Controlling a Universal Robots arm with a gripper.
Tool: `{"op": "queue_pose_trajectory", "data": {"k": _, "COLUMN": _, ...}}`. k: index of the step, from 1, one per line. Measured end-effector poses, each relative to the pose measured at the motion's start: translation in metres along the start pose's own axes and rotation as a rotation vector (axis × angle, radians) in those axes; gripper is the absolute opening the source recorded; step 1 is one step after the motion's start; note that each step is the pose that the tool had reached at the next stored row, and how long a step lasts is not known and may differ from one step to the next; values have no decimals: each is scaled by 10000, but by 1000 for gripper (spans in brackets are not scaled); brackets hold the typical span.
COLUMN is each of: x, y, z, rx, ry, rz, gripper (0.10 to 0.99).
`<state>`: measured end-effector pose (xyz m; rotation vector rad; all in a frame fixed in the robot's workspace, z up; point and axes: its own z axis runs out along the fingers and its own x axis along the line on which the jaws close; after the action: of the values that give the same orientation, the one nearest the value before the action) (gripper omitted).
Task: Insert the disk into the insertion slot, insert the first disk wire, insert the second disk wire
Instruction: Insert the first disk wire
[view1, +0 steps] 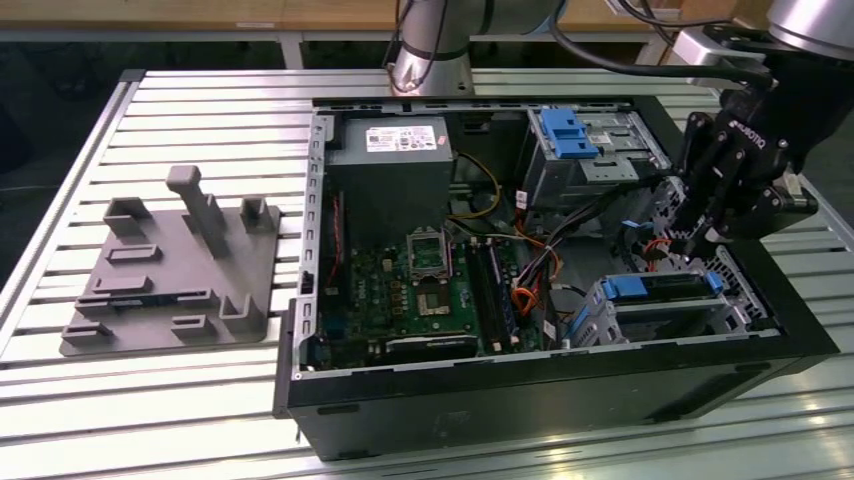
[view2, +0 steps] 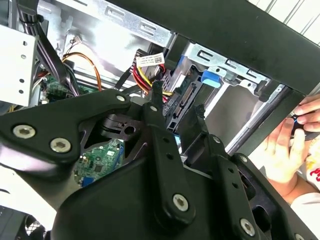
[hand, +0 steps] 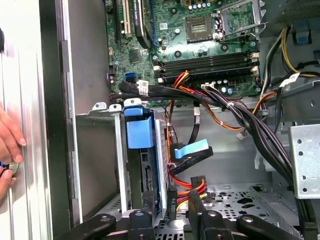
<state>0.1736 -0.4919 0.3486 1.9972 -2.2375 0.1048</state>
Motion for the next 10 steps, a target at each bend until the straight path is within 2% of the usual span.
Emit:
{"op": "queue_pose_trajectory", "data": {"k": 1, "x": -1, "y": -2, "z": 2, "rx": -4, "ry": -1, "rz": 28, "gripper": 392}}
{"op": "queue_pose_trajectory", "data": {"k": 2, "x": 0, "y": -3, "z": 4, "rx": -6, "ry": 0, "rz": 47, "gripper": 329}}
{"op": "queue_pose_trajectory", "data": {"k": 4, "x": -1, "y": -5, "z": 8, "rx": -10, "ry": -1, "rz": 72, "gripper": 329}}
{"op": "queue_pose_trajectory", "data": {"k": 5, "x": -2, "y": -5, "z": 10, "rx": -12, "ry": -2, "rz": 78, "gripper": 259}}
{"op": "queue_pose_trajectory", "data": {"k": 10, "x": -3, "y": -5, "z": 21, "rx": -15, "ry": -3, "rz": 99, "gripper": 259}}
